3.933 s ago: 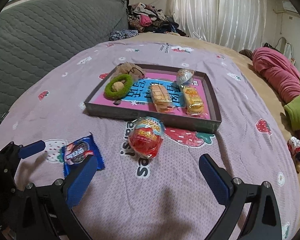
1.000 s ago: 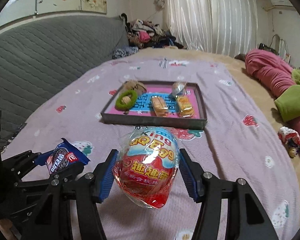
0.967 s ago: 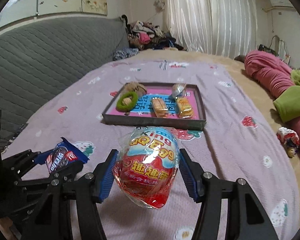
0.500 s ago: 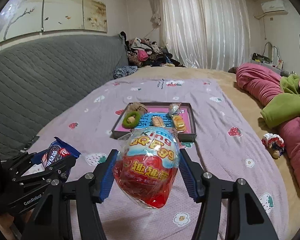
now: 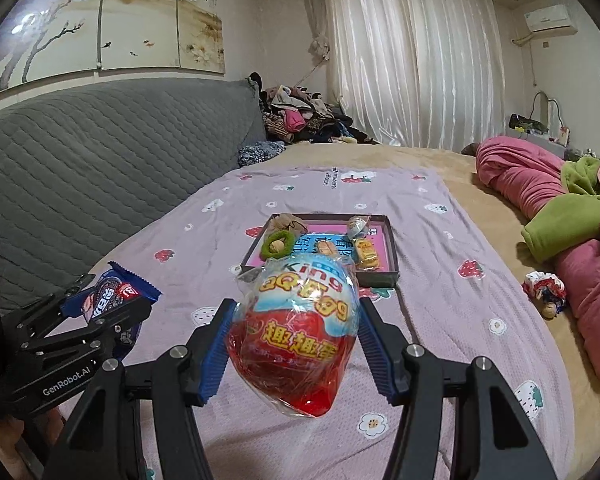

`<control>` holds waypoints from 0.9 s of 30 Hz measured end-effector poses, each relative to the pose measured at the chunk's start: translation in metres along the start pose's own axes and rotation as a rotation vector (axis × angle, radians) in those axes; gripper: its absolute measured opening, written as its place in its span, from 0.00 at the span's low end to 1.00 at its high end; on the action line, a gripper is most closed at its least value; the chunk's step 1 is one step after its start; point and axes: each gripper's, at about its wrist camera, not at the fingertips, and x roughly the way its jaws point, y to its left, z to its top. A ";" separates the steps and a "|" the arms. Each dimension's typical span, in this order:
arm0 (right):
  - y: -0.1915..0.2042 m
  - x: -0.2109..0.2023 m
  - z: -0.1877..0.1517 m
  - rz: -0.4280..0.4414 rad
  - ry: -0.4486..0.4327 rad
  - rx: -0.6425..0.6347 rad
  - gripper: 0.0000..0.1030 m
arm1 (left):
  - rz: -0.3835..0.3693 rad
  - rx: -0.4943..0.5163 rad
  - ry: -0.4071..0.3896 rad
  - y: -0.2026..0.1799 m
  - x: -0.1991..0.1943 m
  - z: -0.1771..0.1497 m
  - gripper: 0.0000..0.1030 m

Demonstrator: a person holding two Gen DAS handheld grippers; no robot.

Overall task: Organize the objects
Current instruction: 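Lift and carry the Oreo pack and egg candy over the tray with both tools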

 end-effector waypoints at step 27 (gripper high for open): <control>-0.010 0.041 -0.030 0.046 0.062 0.022 0.58 | -0.001 0.005 0.009 -0.007 0.023 -0.012 0.55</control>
